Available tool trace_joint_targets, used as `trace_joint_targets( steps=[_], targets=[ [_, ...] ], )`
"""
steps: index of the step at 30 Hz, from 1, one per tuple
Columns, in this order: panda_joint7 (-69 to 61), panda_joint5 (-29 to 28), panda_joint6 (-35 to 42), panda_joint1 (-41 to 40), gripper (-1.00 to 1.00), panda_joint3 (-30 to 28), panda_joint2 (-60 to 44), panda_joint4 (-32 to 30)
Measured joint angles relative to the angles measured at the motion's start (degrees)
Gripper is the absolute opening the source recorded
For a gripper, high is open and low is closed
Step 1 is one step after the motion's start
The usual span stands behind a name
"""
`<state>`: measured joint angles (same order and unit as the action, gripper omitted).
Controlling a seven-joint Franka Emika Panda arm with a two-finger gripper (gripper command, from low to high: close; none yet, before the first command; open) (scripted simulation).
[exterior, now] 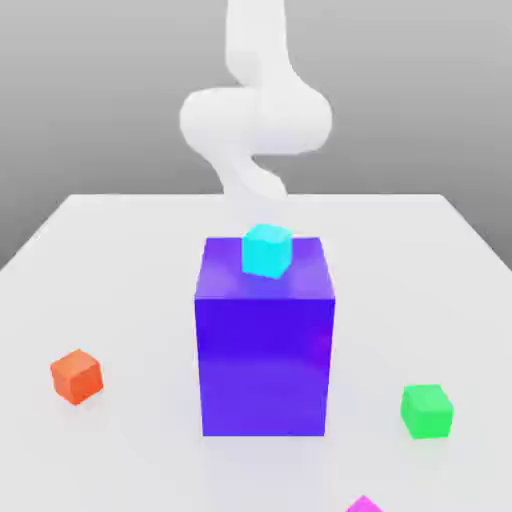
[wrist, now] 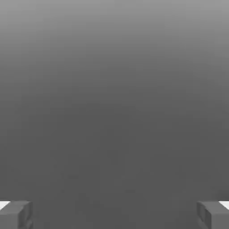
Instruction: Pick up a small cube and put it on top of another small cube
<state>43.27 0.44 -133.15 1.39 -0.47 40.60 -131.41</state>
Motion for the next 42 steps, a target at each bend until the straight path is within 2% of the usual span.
trace_joint_targets(
  steps=[19,30,34,35,42],
  targets=[
    [-19.3,3.1,-10.5,8.2,0.0,-0.7,-39.8,2.7],
    [-26.6,-0.3,-16.9,10.1,0.0,0.8,-62.5,4.3],
    [-26.9,-0.9,-22.6,10.3,0.0,0.8,-70.8,5.9],
    [-26.9,-0.9,-23.6,10.3,-1.0,0.8,-72.1,6.2],
    [-26.9,-0.9,-23.5,10.3,-1.0,0.8,-72.1,6.2]
  ],
)
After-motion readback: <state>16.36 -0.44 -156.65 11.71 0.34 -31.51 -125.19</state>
